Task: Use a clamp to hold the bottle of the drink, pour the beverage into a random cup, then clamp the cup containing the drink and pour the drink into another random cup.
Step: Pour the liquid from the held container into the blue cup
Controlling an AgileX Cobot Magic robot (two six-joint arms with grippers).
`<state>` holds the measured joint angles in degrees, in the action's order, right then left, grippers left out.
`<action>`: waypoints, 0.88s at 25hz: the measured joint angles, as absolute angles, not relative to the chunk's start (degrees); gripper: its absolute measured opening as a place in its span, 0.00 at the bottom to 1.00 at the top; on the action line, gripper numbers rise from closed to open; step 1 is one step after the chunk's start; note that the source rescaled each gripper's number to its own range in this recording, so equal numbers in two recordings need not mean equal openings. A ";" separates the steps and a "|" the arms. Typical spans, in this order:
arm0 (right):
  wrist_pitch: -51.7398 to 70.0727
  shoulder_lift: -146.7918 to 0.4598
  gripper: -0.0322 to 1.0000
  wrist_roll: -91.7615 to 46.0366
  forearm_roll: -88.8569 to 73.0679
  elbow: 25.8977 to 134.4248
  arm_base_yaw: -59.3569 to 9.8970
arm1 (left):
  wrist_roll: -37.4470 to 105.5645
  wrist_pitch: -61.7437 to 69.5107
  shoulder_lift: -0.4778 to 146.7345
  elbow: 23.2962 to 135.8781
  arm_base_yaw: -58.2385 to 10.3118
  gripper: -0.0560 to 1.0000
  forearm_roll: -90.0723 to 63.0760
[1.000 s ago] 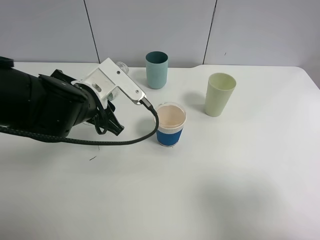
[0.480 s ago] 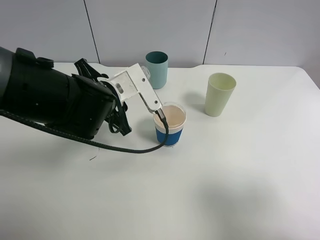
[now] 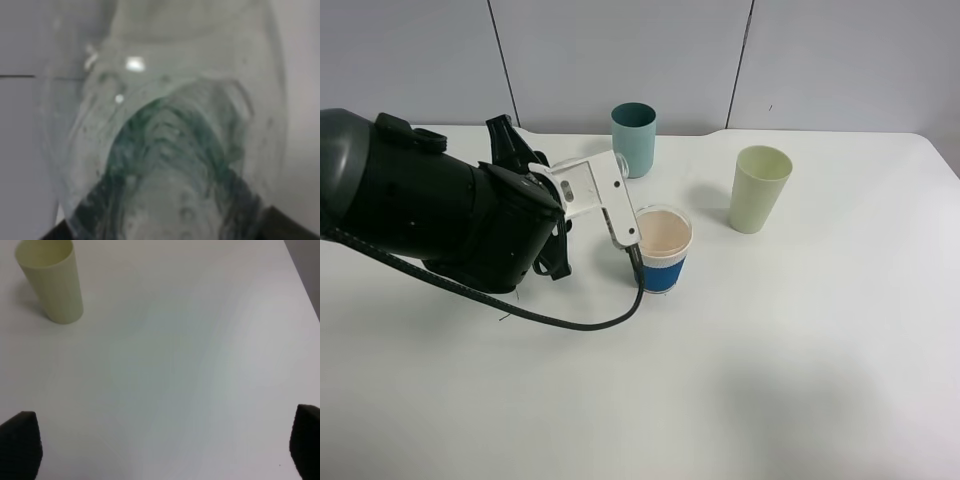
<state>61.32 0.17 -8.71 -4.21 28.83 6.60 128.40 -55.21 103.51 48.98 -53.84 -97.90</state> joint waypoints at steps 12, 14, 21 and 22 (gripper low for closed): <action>61.32 0.17 1.00 -8.71 -4.21 28.83 6.60 | 135.78 -56.69 106.62 53.53 -56.01 0.05 -97.77; 61.32 0.17 1.00 -8.71 -4.21 28.83 6.60 | 136.74 -56.74 107.02 53.53 -56.01 0.05 -97.38; 61.32 0.17 1.00 -8.71 -4.21 28.83 6.60 | 140.22 -57.62 107.29 53.53 -56.01 0.05 -95.75; 61.32 0.17 1.00 -8.71 -4.21 28.83 6.60 | 140.49 -57.91 107.29 53.53 -56.01 0.05 -95.48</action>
